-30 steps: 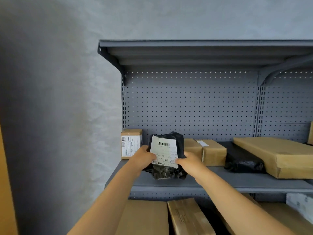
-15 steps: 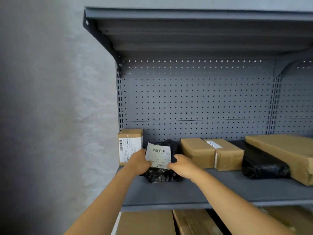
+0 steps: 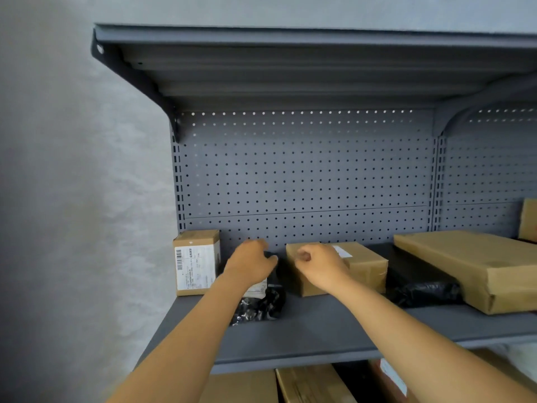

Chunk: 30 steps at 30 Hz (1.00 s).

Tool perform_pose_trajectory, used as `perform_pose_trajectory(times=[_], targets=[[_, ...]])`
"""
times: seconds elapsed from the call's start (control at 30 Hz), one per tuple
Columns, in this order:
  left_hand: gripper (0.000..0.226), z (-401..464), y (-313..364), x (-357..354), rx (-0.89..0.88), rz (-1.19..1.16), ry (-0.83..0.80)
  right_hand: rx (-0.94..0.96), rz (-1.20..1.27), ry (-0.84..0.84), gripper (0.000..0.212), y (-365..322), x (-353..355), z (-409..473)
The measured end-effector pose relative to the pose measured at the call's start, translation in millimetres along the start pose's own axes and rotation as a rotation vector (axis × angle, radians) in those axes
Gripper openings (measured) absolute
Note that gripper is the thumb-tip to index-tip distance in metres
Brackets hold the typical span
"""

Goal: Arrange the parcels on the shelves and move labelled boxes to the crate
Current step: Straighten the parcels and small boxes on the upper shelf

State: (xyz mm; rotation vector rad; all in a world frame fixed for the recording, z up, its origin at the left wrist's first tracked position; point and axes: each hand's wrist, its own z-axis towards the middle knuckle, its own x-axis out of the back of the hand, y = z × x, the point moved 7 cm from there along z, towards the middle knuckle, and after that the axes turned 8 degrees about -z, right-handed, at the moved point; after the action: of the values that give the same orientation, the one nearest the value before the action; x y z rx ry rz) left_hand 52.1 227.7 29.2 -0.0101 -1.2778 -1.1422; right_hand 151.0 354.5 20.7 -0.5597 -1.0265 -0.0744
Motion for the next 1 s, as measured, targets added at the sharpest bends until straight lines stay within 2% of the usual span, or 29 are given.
perform_pose_trajectory(times=[0.13, 0.2, 0.27, 0.4, 0.5, 0.57, 0.73, 0.9, 1.0], targets=[[0.017, 10, 18, -40, 0.086, -0.188, -0.119, -0.026, -0.063, -0.012, 0.038, 34, 12, 6], [0.041, 15, 24, -56, 0.135, -0.268, -0.154, -0.002, -0.164, -0.034, 0.046, 46, 15, 9], [0.051, 19, 28, -66, 0.173, -0.303, -0.166, 0.017, -0.271, -0.095, 0.056, 52, 12, 11], [0.040, 26, 27, -83, 0.285, -0.378, -0.204, 0.038, -0.455, -0.256, 0.073, 57, -3, 14], [0.034, 27, 24, -94, 0.348, -0.482, -0.234, 0.050, -0.550, -0.240, 0.078, 58, -9, 19], [0.041, 24, 22, -100, 0.414, -0.565, -0.253, 0.050, -0.541, -0.210, 0.080, 58, -10, 22], [0.047, 20, 17, -103, 0.572, -0.834, -0.217, -0.046, -0.104, -0.129, 0.078, 69, -7, 28], [0.044, 14, 21, -90, 0.602, -1.091, -0.167, 0.027, 0.426, -0.041, 0.067, 49, 16, 20], [0.059, 11, 26, -74, 0.569, -1.138, -0.160, 0.106, 0.597, -0.026, 0.064, 30, 32, 12]])
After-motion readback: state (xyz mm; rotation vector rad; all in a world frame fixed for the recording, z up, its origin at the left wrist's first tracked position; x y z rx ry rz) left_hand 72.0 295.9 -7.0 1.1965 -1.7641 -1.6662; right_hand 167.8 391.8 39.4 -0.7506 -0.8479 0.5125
